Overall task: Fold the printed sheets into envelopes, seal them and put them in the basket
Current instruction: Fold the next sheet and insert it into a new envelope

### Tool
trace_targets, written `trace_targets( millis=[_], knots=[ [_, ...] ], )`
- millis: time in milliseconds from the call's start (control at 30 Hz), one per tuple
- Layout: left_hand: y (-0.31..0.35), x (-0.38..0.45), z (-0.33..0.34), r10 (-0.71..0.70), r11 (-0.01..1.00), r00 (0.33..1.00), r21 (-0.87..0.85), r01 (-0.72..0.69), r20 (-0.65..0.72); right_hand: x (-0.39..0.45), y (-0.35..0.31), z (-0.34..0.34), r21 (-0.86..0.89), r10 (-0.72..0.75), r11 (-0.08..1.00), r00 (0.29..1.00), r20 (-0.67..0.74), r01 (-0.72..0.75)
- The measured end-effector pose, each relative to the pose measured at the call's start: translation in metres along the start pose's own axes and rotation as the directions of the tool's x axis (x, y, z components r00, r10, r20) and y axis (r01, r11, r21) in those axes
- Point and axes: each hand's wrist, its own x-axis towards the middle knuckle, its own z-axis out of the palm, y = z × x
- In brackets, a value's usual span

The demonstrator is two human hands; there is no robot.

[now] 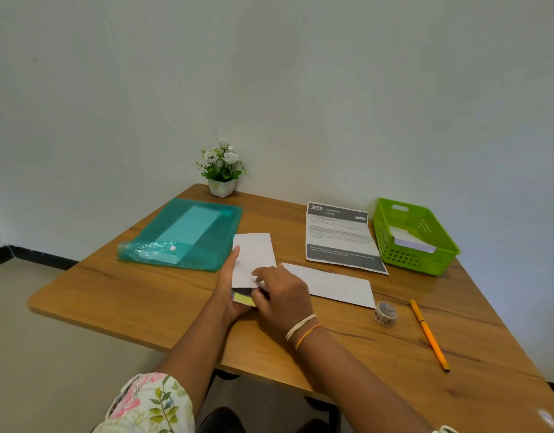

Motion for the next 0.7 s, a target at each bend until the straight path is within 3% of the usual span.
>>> trace_targets(
  millis=[233, 500, 600, 700],
  knots=[
    [-0.002, -0.002, 0.003, -0.012, 1.0, 0.998, 0.001, 0.012, 0.056, 0.014, 0.0, 0.004, -0.209, 0.06, 0.977, 0.994, 0.092, -0.04],
    [-0.005, -0.007, 0.002, 0.055, 0.998, 0.995, 0.034, -0.058, 0.083, 0.011, 0.007, 0.007, -0.172, -0.005, 0.985, 0.994, -0.106, -0.014],
    [-0.005, -0.007, 0.004, 0.048, 0.998, 0.996, 0.041, -0.051, 0.071, 0.005, 0.008, 0.005, -0.08, 0.017, 0.997, 0.998, -0.057, -0.021],
    [0.0, -0.005, 0.005, 0.04, 0.999, 0.997, 0.023, -0.042, 0.065, -0.001, 0.01, -0.007, 0.176, 0.13, 0.973, 0.986, 0.1, -0.146]
  ],
)
